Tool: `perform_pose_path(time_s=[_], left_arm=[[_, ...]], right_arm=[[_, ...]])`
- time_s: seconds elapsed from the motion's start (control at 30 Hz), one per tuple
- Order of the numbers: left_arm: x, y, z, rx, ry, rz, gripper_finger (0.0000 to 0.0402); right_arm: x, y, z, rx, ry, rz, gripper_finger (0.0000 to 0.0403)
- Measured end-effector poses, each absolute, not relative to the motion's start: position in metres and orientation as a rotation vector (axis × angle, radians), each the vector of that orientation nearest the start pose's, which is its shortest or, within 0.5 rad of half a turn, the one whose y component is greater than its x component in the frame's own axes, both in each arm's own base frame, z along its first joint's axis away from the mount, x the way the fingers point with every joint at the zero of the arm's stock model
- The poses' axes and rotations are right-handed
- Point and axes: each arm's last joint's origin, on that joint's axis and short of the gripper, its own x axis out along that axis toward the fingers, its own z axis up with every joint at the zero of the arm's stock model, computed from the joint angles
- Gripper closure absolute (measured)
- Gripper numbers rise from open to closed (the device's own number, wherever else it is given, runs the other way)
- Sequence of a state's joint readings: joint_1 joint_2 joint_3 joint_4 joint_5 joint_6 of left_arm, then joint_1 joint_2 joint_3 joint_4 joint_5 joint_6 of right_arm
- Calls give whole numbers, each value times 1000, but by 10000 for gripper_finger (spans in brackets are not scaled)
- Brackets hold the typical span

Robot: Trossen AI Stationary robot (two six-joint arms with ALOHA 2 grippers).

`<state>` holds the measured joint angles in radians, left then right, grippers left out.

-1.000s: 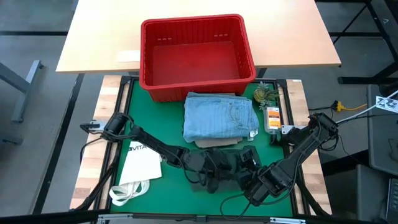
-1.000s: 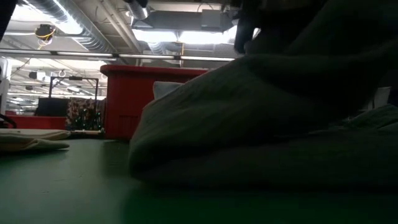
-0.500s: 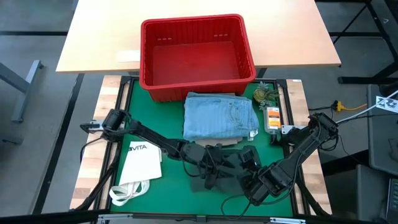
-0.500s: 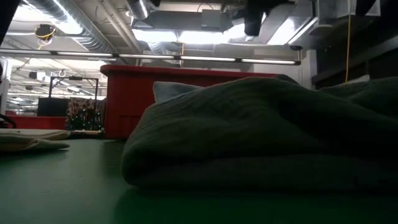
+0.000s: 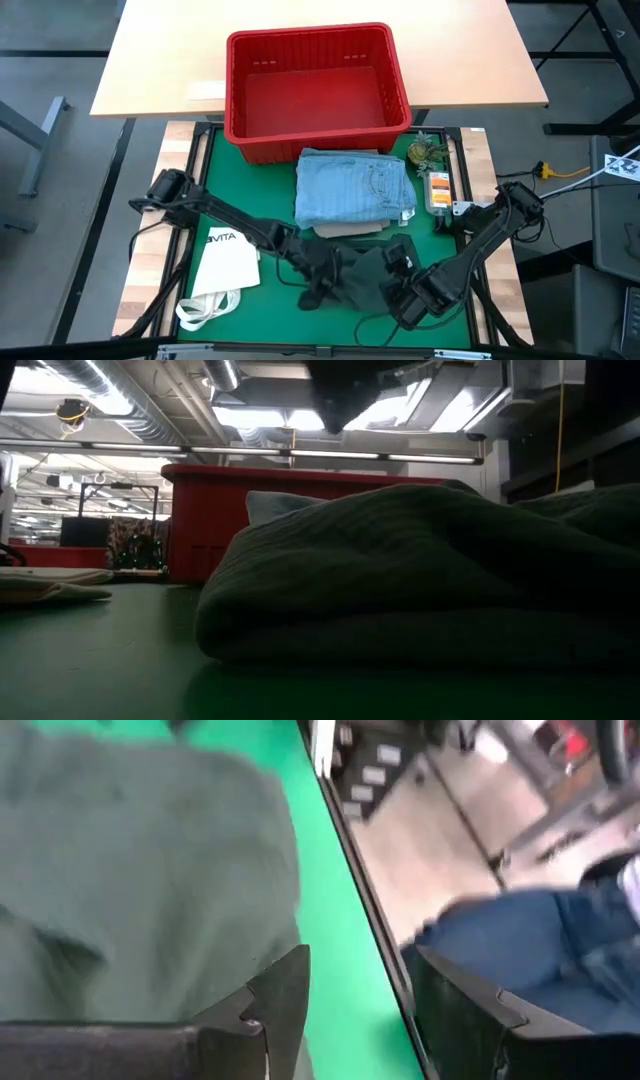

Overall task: Fold laundry
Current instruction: Fold the green polo shirt

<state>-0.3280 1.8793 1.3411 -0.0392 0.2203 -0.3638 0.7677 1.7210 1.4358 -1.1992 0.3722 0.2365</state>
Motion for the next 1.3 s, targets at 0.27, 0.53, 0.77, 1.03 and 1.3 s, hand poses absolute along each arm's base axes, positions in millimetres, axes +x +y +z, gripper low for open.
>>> perform_pose_path(time_s=[0.27, 0.53, 0.77, 1.03, 1.3], left_arm=[[380, -166, 218, -220, 769, -317, 233], [370, -188, 218, -150, 753, -289, 233], [363, -199, 217, -71, 719, -212, 233], [361, -209, 206, -36, 733, -186, 233], [365, -216, 183, -7, 760, -165, 233]], right_arm=[[238, 184, 262, -528, 1365, 81, 217], [213, 157, 259, -310, 1337, 106, 217], [204, 148, 242, 9, 1070, 6, 217], [206, 149, 214, 84, 1058, -36, 217], [207, 148, 212, 86, 1034, -84, 217]])
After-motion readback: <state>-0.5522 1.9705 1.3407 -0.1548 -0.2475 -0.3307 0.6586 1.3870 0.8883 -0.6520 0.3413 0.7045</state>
